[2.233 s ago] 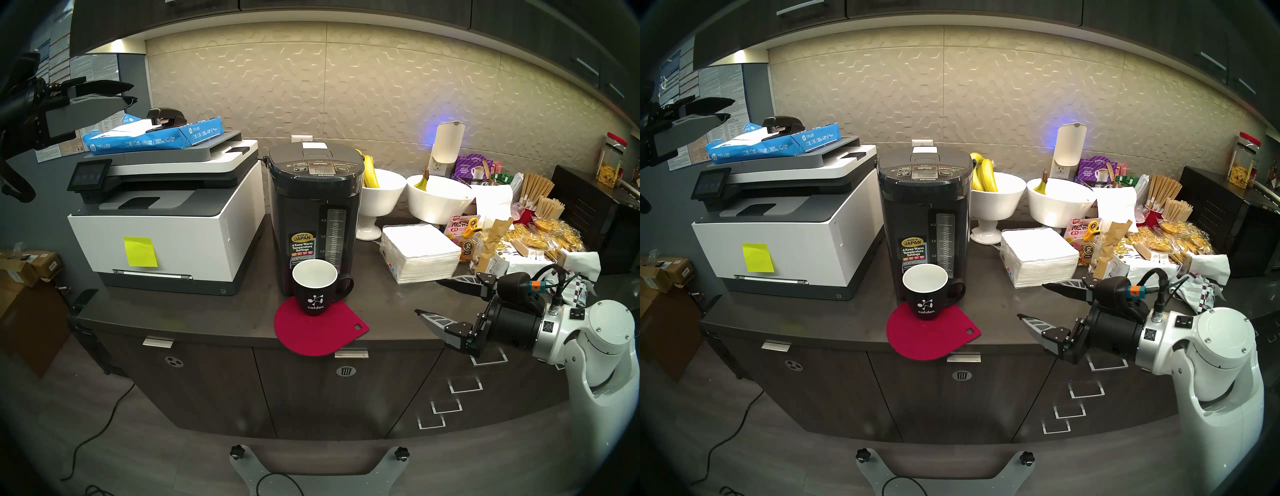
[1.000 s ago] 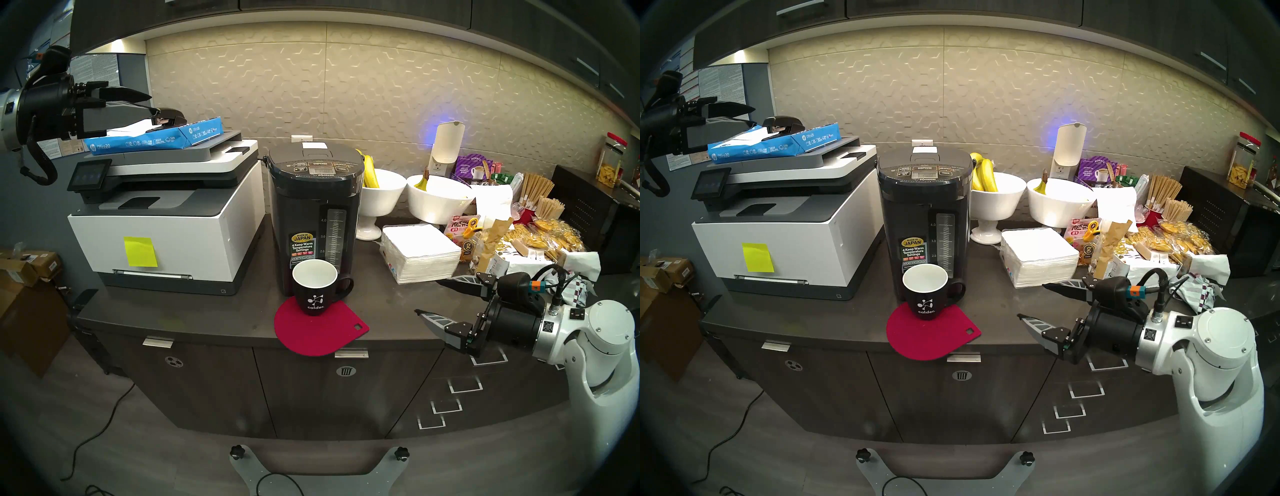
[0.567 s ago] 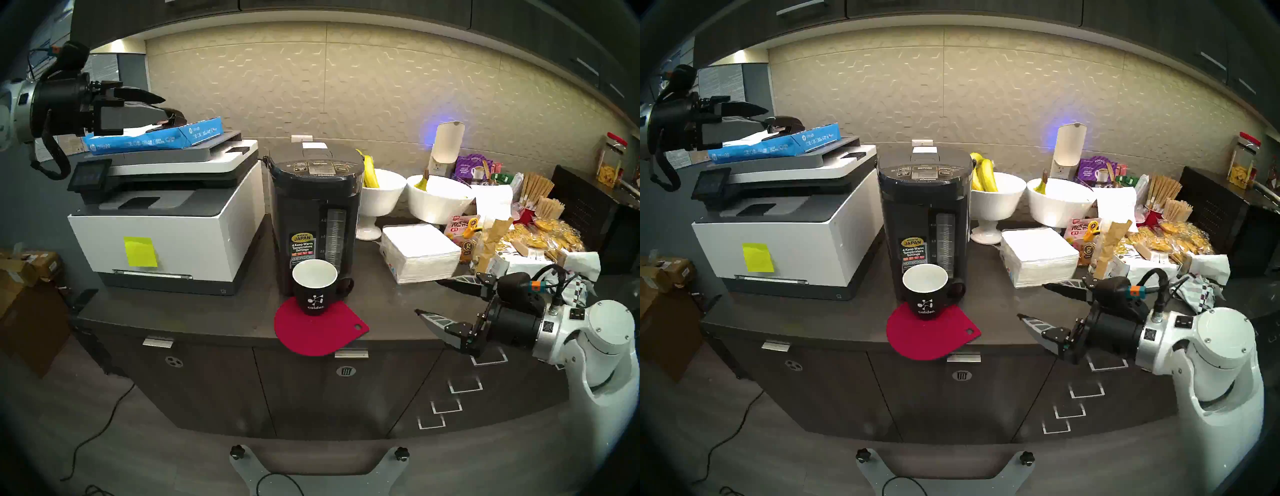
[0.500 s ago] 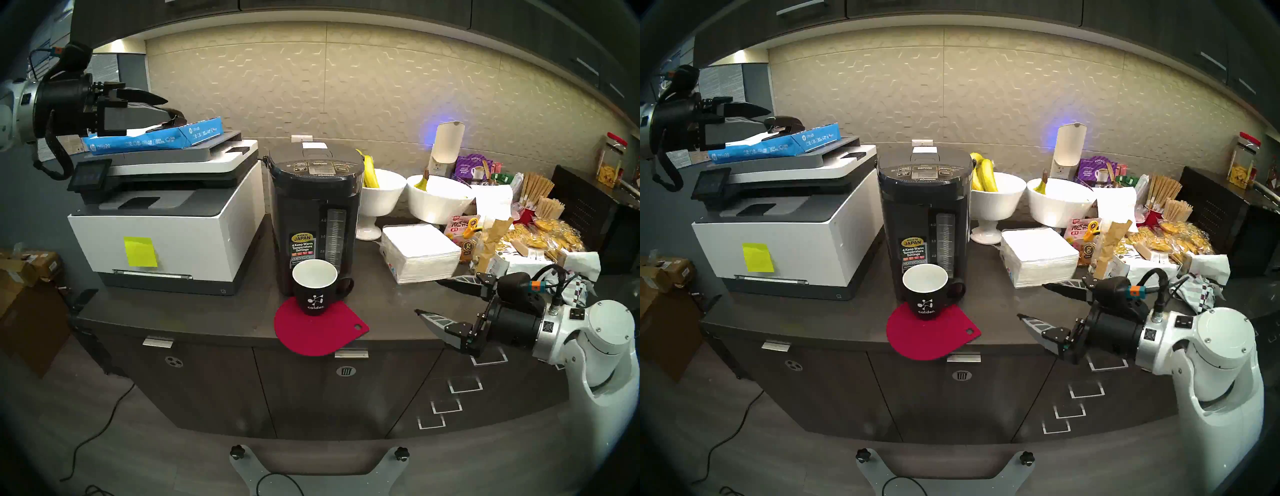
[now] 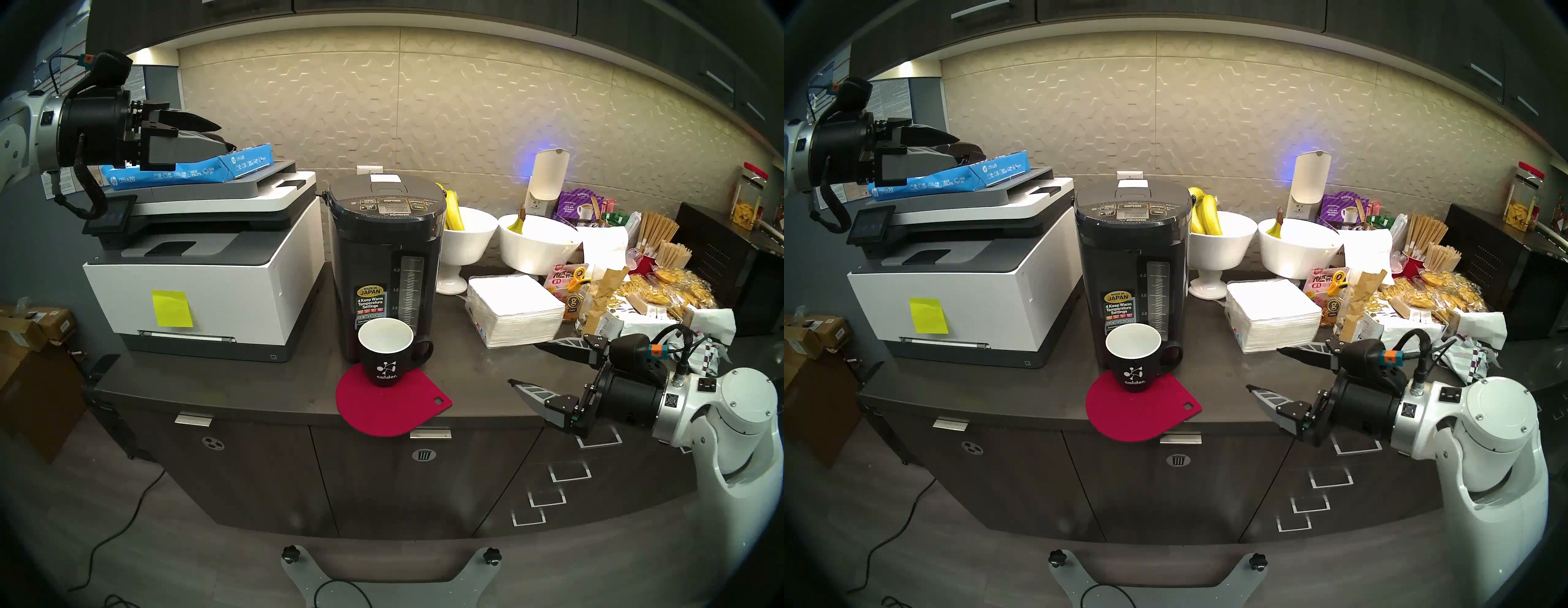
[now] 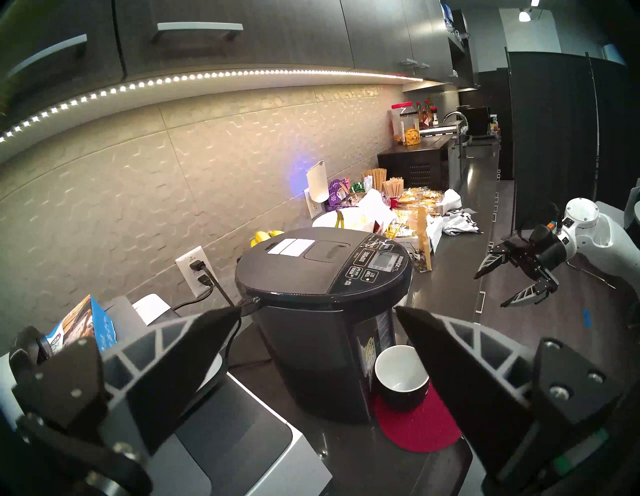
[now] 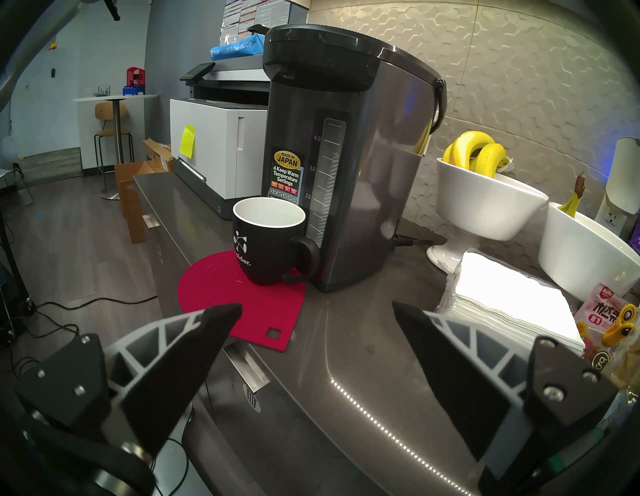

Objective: Press the water dispenser button and fill the cup

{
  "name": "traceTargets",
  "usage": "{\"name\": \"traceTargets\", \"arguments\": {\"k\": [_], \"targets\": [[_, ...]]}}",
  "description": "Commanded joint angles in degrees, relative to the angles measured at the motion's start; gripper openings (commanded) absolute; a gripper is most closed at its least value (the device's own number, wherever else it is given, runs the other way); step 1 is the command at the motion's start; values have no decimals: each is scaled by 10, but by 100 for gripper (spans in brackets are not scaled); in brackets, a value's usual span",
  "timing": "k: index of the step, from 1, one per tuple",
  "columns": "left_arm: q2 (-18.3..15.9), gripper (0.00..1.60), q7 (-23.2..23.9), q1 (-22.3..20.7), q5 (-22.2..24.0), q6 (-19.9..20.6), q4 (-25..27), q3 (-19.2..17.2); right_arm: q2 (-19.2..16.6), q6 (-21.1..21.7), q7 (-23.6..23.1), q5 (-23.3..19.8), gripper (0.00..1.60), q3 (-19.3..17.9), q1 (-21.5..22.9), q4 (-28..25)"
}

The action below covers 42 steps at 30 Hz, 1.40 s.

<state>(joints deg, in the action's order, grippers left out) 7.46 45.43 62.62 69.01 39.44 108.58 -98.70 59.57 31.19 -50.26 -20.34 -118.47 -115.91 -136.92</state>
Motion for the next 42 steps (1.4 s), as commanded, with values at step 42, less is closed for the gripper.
{"name": "traceTargets", "arguments": {"k": [42], "targets": [[98,160,-39,-243,-70,24,-25,198,-1,-1,-1,-1,160,0,1,-3]]}}
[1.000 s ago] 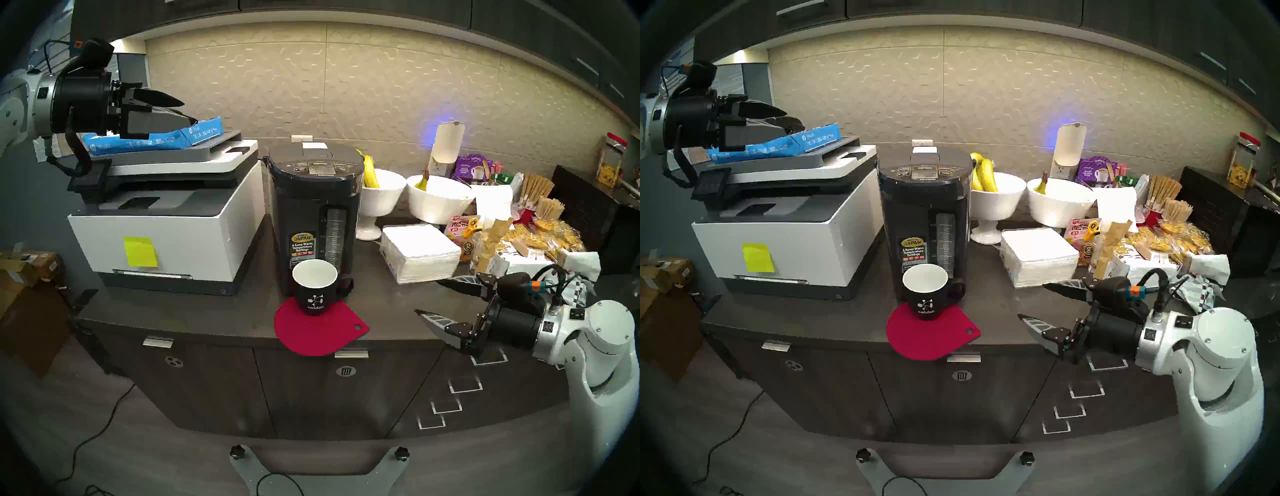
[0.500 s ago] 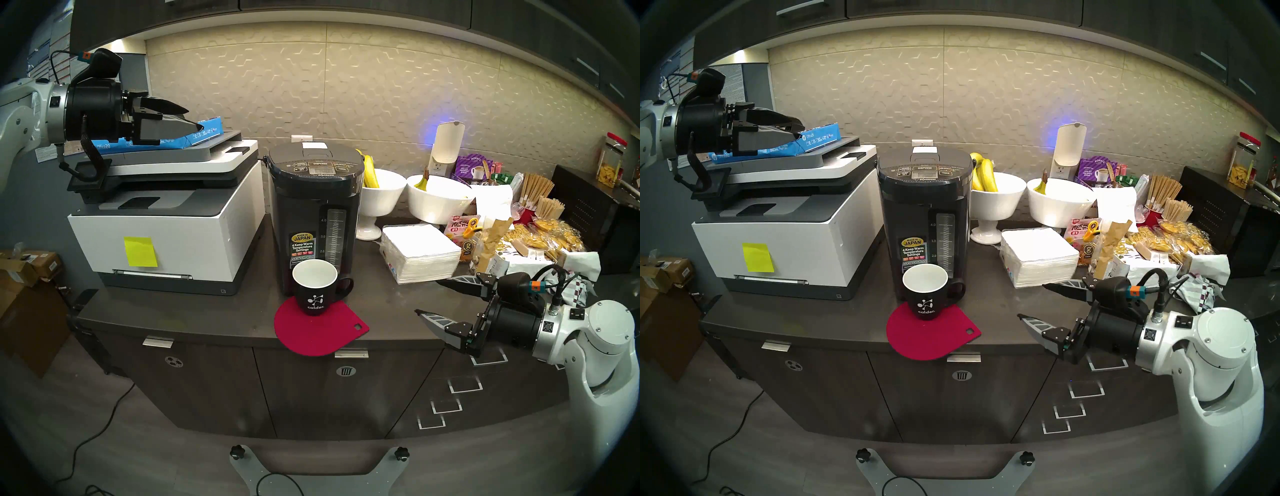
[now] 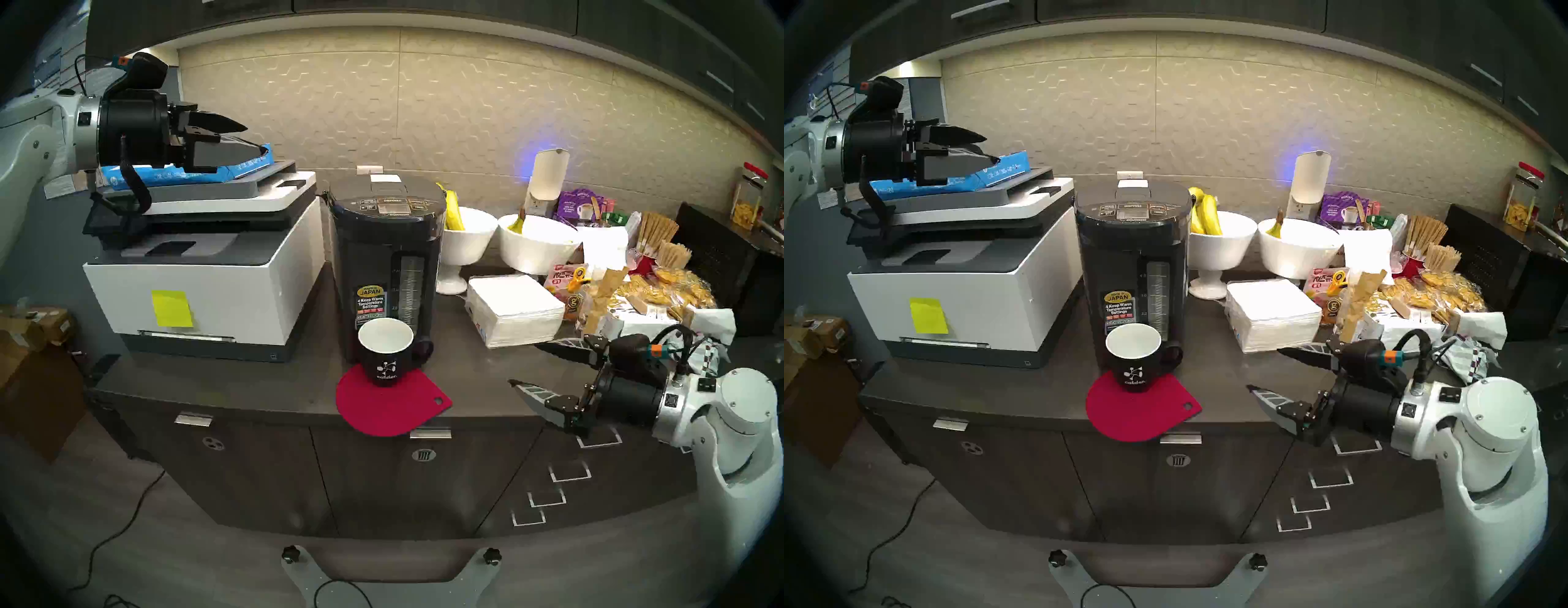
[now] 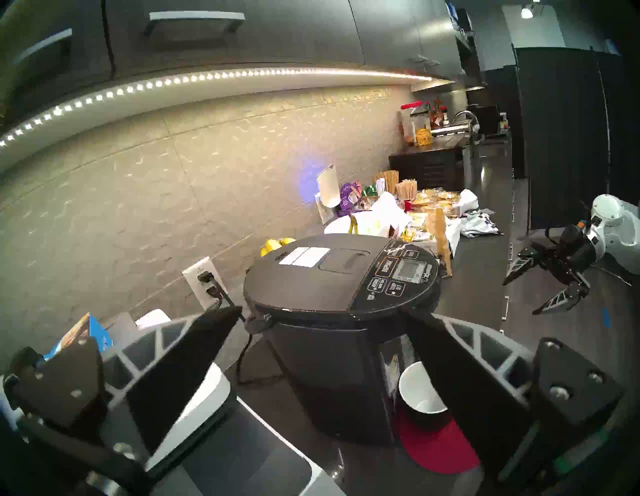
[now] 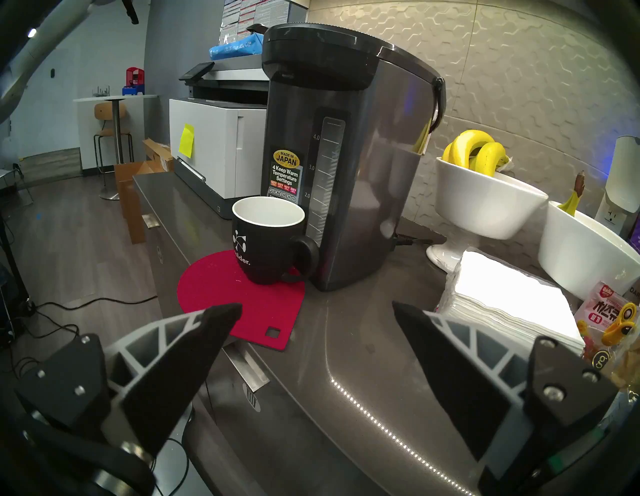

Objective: Press the water dispenser button and fill the cup

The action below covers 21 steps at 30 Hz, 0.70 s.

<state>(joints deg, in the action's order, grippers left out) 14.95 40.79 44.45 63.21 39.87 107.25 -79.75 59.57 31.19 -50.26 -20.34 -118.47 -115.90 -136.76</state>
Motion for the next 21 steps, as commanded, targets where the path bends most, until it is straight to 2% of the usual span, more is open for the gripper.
{"name": "traceTargets", "arguments": {"k": [1,9,21], "targets": [[26,160,8,-63,-14,22,-13,9,-1,-1,-1,-1,160,0,1,-5],[71,160,21,-114,-42,57,-28,55,-1,-1,-1,-1,160,0,1,-4],[139,160,33,-176,-88,90,-59,95,-1,-1,-1,-1,160,0,2,-4]]}}
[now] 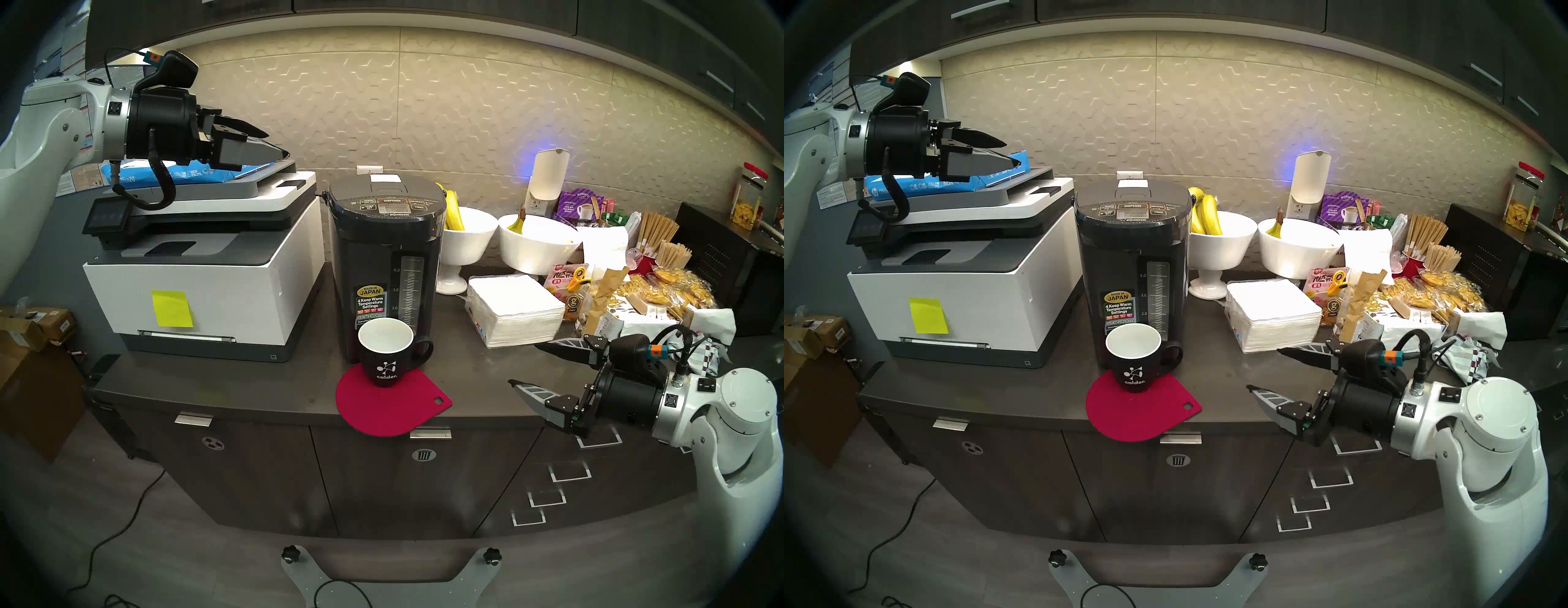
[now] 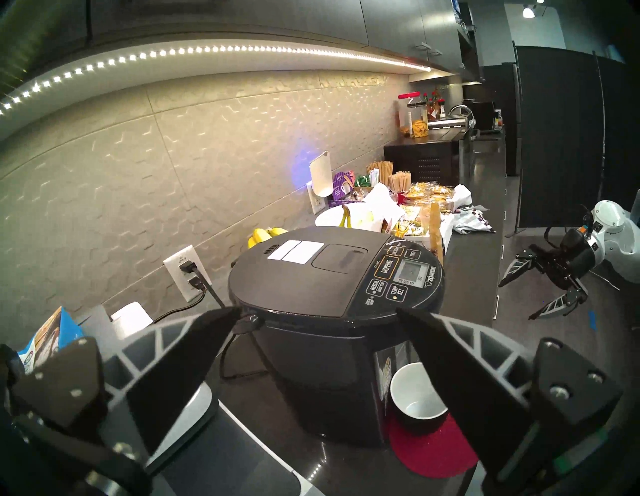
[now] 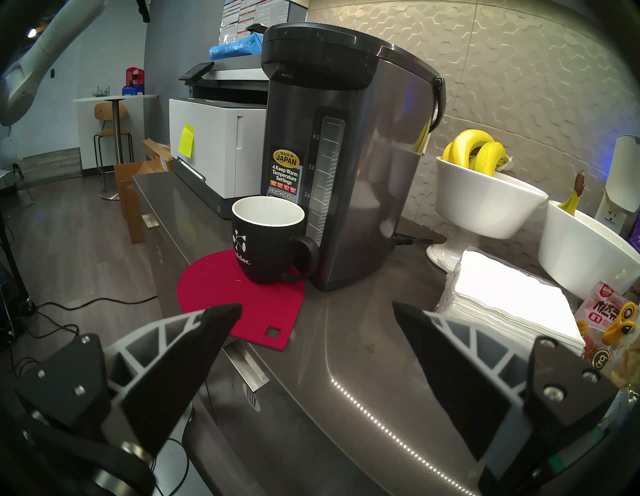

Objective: Press the water dispenser button and fill the cup

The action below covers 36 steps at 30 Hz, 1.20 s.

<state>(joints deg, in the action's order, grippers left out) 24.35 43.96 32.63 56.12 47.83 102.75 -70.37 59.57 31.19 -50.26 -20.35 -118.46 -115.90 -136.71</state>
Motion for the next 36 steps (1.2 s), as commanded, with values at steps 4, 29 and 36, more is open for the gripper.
{"name": "traceTargets", "arguments": {"k": [4,29,36], "targets": [[64,160,7,-79,-32,18,-18,5,-1,-1,-1,-1,160,0,1,-5],[145,160,81,-208,-127,72,-73,74,-1,-1,-1,-1,160,0,2,-5],[152,160,94,-240,-144,72,-86,91,-1,-1,-1,-1,160,0,2,-5]]}}
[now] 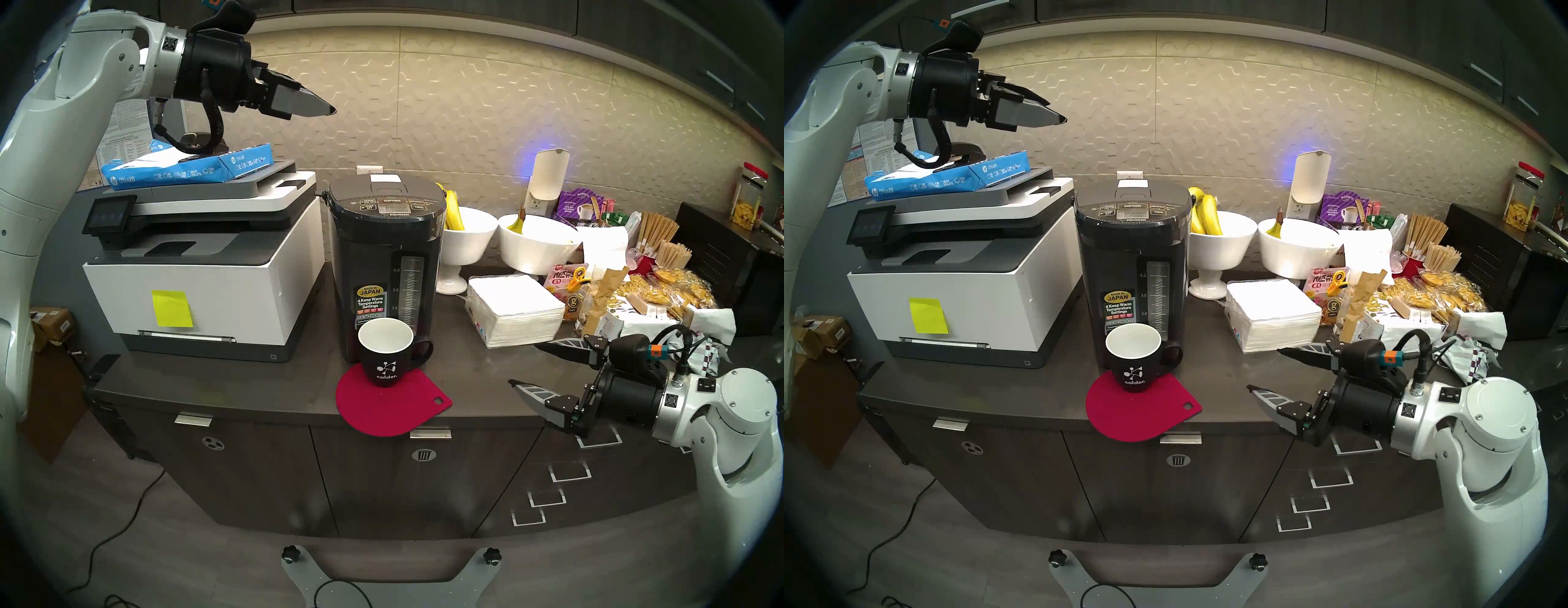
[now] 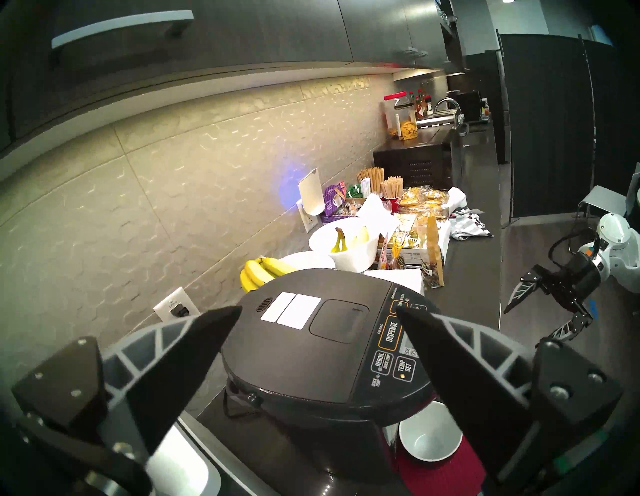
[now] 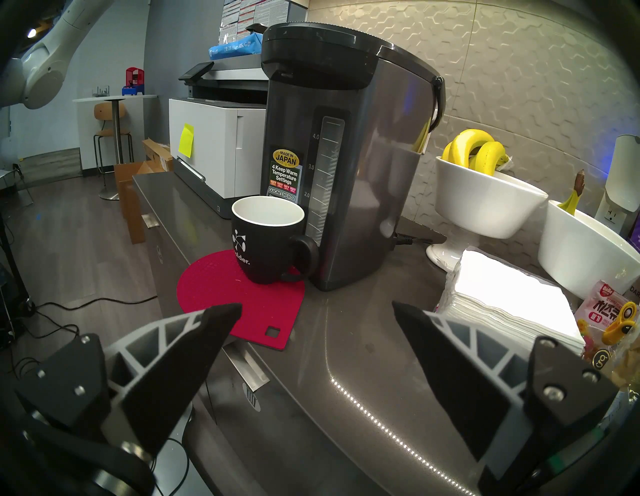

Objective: Press the water dispenser button and fill the cup

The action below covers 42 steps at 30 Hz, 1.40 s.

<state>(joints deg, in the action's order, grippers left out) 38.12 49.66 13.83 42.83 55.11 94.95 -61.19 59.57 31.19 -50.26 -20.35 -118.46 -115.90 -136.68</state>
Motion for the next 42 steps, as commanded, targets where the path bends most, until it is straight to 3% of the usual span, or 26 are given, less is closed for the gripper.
{"name": "traceTargets", "arguments": {"k": [1,6,8,11,14,23,24,25,26,27,28,42], "targets": [[14,160,42,-71,-12,-1,-15,15,-1,-1,-1,-1,160,0,2,-5],[19,160,54,-90,-17,-1,-20,35,-1,-1,-1,-1,160,0,2,-5],[20,143,56,-96,-16,-1,-21,43,-1,-1,-1,-1,160,0,2,-5],[19,137,62,-113,-14,-1,-28,60,-1,-1,-1,-1,160,0,2,-5],[21,160,59,-131,1,-1,-32,83,-1,-1,-1,-1,160,0,2,-5],[22,160,59,-164,47,-1,-43,125,-1,-1,-1,-1,160,0,2,-5],[21,115,60,-169,55,-1,-43,132,-1,-1,-1,-1,160,0,2,-5],[21,115,60,-169,55,-1,-43,132,-1,-1,-1,-1,160,0,2,-5],[19,77,61,-173,69,-1,-43,139,-1,-1,-1,-1,160,0,2,-5],[18,79,55,-174,77,-1,-42,143,-1,-1,-1,-1,160,0,2,-5],[15,160,64,-178,81,-1,-42,148,-1,-1,-1,-1,160,0,2,-5],[-5,160,62,-224,160,-1,-56,211,-1,-1,-1,-1,160,0,2,-5]]}}
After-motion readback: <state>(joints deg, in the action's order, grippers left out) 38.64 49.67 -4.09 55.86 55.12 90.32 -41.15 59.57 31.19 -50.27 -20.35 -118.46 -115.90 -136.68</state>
